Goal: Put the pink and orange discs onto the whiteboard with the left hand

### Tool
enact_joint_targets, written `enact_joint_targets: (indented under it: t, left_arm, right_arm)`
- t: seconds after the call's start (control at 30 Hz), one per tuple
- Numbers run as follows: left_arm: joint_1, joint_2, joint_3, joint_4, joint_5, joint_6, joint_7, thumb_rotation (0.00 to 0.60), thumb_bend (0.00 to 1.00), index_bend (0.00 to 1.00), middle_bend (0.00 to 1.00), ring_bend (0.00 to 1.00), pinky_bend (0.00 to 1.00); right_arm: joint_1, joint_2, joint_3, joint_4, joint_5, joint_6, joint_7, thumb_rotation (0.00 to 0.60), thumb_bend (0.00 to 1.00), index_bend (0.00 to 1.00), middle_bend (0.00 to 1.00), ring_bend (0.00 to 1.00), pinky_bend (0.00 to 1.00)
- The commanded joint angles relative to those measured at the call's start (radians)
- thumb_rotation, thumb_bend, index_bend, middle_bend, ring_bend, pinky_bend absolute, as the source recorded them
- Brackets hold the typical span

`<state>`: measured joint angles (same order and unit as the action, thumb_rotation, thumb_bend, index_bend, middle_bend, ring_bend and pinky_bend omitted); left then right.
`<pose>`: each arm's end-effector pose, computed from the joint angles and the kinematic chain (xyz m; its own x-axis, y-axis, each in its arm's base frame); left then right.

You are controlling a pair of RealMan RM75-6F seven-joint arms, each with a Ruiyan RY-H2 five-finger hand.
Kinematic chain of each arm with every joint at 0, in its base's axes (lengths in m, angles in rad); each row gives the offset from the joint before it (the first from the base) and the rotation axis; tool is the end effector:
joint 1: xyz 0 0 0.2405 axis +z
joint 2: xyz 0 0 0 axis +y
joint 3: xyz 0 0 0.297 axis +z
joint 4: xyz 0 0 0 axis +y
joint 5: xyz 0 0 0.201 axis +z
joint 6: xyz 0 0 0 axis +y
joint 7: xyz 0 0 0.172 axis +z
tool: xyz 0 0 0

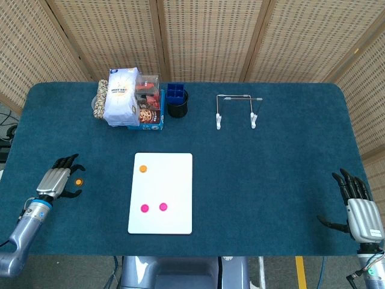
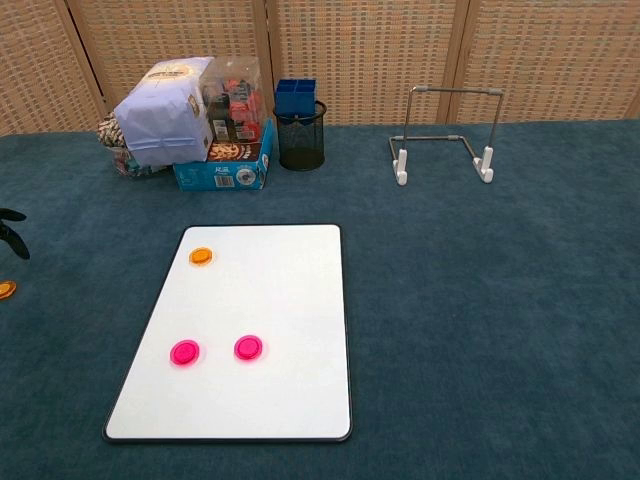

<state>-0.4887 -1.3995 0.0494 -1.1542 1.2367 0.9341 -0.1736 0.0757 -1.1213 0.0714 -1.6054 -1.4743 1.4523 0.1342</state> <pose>-0.3859 0.3385 0.0579 0.3760 0.4104 0.8308 0.9153 -0.0248 -0.4020 -0.3512 -0.2126 0.1851 0.2684 -0.0134 0.9632 -0.9629 0.0263 0.2686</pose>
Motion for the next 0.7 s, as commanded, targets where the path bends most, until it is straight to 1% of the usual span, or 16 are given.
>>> enact_joint_targets:
  t: [0.03, 0.3, 0.7]
  left_arm:
    - [0.01, -0.01, -0.004, 0.021, 0.006, -0.012, -0.007, 0.6, 0.28, 0.31, 0.0, 0.0, 0.0]
    - [0.012, -0.028, -0.036, 0.061, -0.015, -0.052, 0.0, 0.6, 0.33, 0.33, 0.0, 0.0, 0.0]
    - [0.015, -0.05, -0.06, 0.09, -0.018, -0.083, 0.012, 0.6, 0.34, 0.36, 0.0, 0.0, 0.0]
  right_arm:
    - [0.0, 0.0, 0.0, 0.0, 0.0, -0.001, 0.001, 0.6, 0.14, 0.0, 0.0, 0.0, 0.0]
    - [0.001, 0.002, -0.001, 0.002, -0.001, -0.003, 0.005, 0.6, 0.14, 0.0, 0.0, 0.0, 0.0]
    - [0.002, 0.002, -0.001, 0.0, 0.0, -0.005, 0.001, 0.6, 0.14, 0.0, 0.0, 0.0, 0.0]
